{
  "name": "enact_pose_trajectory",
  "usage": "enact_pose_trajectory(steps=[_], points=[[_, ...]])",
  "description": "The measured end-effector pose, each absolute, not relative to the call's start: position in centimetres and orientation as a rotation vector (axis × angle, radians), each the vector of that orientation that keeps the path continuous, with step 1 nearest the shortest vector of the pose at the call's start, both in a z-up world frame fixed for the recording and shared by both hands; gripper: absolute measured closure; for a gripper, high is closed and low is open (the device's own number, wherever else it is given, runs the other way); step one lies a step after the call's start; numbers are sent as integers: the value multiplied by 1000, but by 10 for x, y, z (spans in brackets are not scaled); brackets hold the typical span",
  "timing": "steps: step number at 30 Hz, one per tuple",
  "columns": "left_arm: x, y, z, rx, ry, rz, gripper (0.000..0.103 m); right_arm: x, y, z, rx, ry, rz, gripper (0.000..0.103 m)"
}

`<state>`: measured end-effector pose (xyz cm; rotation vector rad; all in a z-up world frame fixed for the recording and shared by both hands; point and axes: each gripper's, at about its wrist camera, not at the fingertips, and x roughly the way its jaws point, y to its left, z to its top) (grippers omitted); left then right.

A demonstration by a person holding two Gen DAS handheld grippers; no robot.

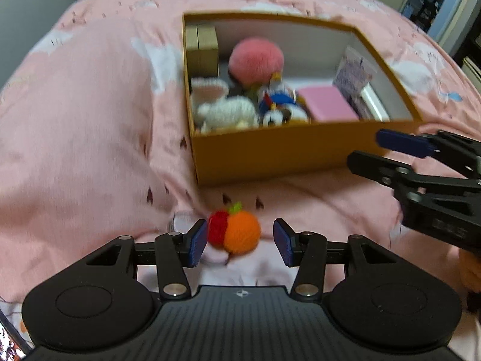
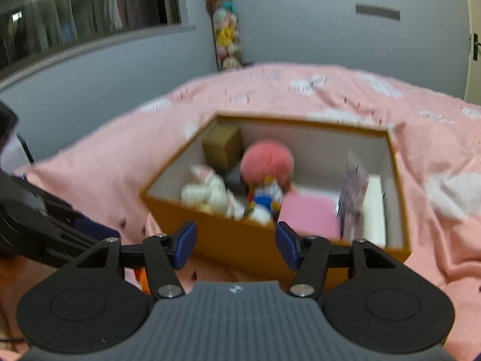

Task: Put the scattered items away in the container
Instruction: 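Withdraw both grippers toward the compact mirror and crocheted orange on the bed, then grasp the silver compact mirror with the left gripper while the right grasps the crocheted orange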

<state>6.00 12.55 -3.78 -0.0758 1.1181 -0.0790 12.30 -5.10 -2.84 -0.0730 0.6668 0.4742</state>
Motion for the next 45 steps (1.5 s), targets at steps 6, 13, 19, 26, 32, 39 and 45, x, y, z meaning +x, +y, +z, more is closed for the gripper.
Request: enact_pose_trajectory(steps=[6, 13, 19, 26, 32, 39, 45], points=[[53, 136, -42, -30, 1173, -117, 47, 126, -33, -64, -124, 808, 549, 52], [46, 142, -46, 29, 1237, -136, 47, 121, -9, -84, -206, 897, 710, 53], [56, 148, -60, -37, 1260, -71, 47, 120, -4, -88, -211, 909, 743, 53], [71, 174, -82, -233, 1272, 13, 49, 129, 8, -92, -251, 896, 829, 52], [76, 181, -92, -288, 1262, 42, 65, 143, 26, -98, -321, 858, 874, 52], [76, 177, -89, -278, 1214, 8, 67, 153, 42, -102, -345, 831, 894, 53], [84, 175, -94, -316, 1209, 45, 69, 161, 45, -109, -332, 857, 881, 59]])
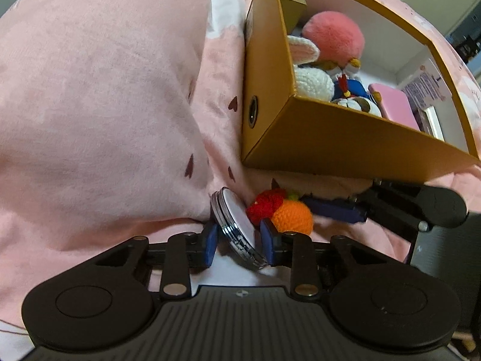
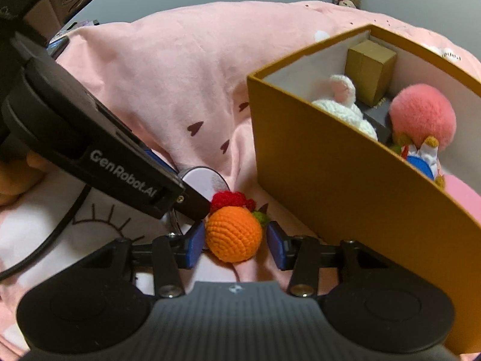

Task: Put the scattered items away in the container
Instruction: 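Grasp the silver compact mirror with the left gripper while the right grasps the crocheted orange, then lift the mirror and crocheted orange over the orange box with both grippers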

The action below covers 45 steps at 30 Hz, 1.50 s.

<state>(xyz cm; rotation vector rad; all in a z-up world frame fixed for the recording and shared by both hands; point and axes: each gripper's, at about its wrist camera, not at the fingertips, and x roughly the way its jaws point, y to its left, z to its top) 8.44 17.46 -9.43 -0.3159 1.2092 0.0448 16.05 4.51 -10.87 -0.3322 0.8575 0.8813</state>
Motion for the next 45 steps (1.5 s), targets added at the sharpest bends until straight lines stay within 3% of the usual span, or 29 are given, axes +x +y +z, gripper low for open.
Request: enact_pose_trajectory(steps=[24, 36, 45], points=[[86, 159, -108, -241, 1192, 129, 70, 166, 33, -116, -271, 884, 817, 60], [78, 163, -89, -227, 1141, 93, 87, 153, 8, -86, -222, 832, 766, 60], [69, 151, -60, -187, 1061, 29, 87, 140, -40, -55, -175, 760, 670, 60]])
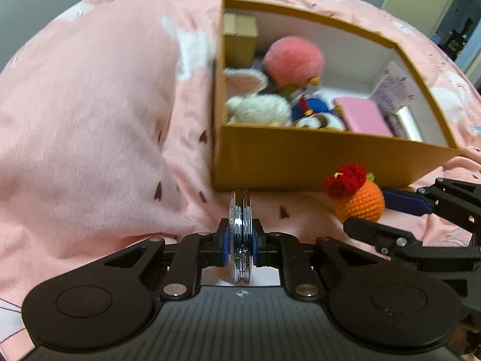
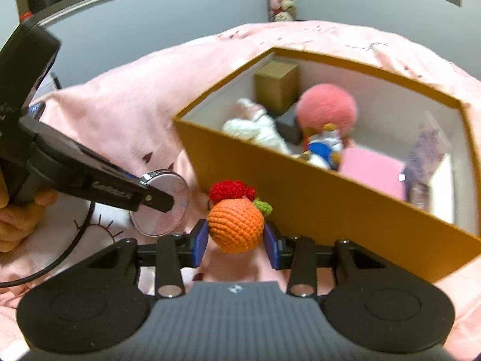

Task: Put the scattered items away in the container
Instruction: 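Lift the mirror and crocheted orange over the orange box with both grippers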

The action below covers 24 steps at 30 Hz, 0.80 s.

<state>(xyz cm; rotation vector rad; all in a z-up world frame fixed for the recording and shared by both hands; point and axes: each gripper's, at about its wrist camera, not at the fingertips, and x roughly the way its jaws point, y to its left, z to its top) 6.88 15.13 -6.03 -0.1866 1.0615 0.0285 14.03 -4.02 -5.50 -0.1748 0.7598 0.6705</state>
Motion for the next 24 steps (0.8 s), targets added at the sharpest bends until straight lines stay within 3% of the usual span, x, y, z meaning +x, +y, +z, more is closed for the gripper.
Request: enact_pose_trajectory(steps=[24], points=[[92, 84, 31, -134, 792, -171, 87, 126, -95, 48, -141, 469, 584, 60]])
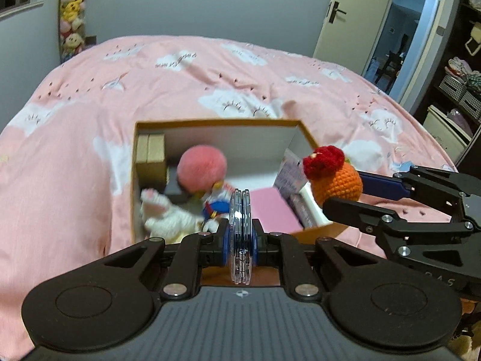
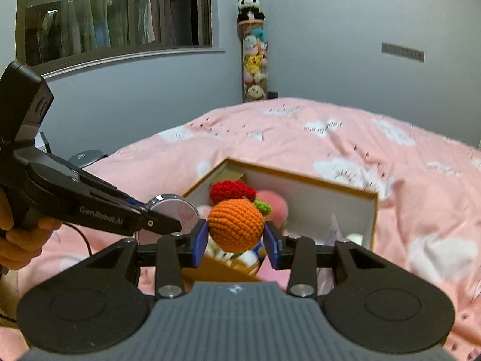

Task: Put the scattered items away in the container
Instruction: 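Lift the mirror and crocheted orange over the orange box with both grippers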

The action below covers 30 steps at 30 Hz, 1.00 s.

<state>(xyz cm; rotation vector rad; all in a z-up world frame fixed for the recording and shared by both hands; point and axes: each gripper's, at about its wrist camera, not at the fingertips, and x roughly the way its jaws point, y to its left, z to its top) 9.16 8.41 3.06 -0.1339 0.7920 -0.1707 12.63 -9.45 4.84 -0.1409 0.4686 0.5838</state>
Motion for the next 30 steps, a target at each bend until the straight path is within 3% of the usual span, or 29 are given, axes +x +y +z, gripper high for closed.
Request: enact_pose_trajectory(steps=[30], points=[[234, 80, 3, -144, 816, -267, 87, 263, -89, 21, -294, 587, 506, 60]])
